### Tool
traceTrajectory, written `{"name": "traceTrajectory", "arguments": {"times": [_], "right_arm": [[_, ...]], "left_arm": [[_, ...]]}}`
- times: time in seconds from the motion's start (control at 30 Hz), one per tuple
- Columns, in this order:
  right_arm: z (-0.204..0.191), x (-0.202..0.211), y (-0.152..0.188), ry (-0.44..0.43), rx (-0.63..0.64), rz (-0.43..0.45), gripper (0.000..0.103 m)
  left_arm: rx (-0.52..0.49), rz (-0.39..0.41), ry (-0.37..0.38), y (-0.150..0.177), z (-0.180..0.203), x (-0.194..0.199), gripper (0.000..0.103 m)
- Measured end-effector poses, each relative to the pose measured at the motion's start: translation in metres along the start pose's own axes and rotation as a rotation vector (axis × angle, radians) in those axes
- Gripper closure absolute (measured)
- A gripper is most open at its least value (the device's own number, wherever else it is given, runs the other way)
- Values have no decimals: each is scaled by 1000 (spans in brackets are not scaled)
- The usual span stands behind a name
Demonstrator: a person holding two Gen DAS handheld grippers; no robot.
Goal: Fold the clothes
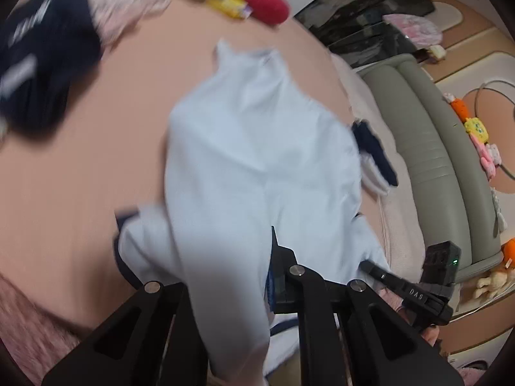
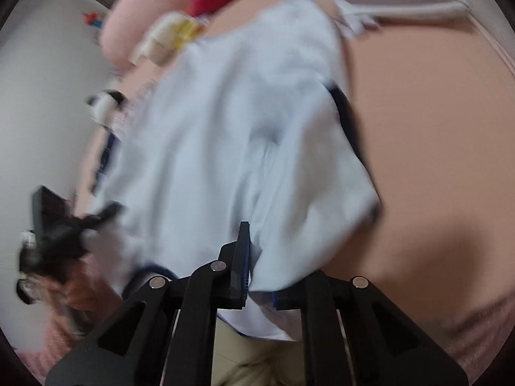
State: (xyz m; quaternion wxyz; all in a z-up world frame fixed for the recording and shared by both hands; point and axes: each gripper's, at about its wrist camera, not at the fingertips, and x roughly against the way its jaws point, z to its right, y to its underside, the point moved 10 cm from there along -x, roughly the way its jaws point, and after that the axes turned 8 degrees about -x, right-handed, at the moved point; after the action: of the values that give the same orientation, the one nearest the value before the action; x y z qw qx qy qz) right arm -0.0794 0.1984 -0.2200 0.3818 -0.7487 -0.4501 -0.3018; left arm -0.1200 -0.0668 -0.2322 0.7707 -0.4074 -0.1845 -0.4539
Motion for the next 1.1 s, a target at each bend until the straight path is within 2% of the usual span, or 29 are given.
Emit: {"name": "traceTrajectory", "arguments": {"times": [0.1, 0.2, 0.3, 0.4, 0.5, 0.53, 0.63, 0.73, 0.8, 0.9, 1.03, 1.1], "right_arm": [[-24, 50, -41, -39, 35, 151, 100], [-57, 114, -72, -107, 72, 291, 100], [-89, 170, -82, -157, 124, 403, 100], [-111, 228, -82, -231, 136, 496, 100], [-109, 241, -79, -125, 172, 489, 99], [-102, 235, -77, -84, 178, 462, 93], [-57, 161, -50, 23, 107, 247, 71], [-16, 80, -1, 57, 13, 17, 68], [2, 40, 33, 46, -55, -105, 65], [23, -15, 82, 28, -161, -280, 56], [23, -46, 104, 9, -209, -341, 41], [20, -58, 108, -45, -247, -347, 31]], "left_arm": [[-58, 103, 59, -36, 37, 42, 94], [-173, 181, 107, -60, 83, 93, 94], [-257, 219, 109, -73, 116, 133, 94], [-281, 244, 133, -76, 136, 159, 94], [-261, 214, 95, -71, 129, 153, 94], [-254, 204, 82, -69, 127, 150, 94], [-191, 144, 99, -55, 111, 127, 94], [-177, 120, 90, -44, 103, 114, 94], [-164, 115, 98, -39, 99, 110, 94], [-158, 109, 104, -33, 94, 109, 94], [-147, 109, 106, -29, 86, 110, 94], [-131, 108, 117, -27, 82, 109, 94]]}}
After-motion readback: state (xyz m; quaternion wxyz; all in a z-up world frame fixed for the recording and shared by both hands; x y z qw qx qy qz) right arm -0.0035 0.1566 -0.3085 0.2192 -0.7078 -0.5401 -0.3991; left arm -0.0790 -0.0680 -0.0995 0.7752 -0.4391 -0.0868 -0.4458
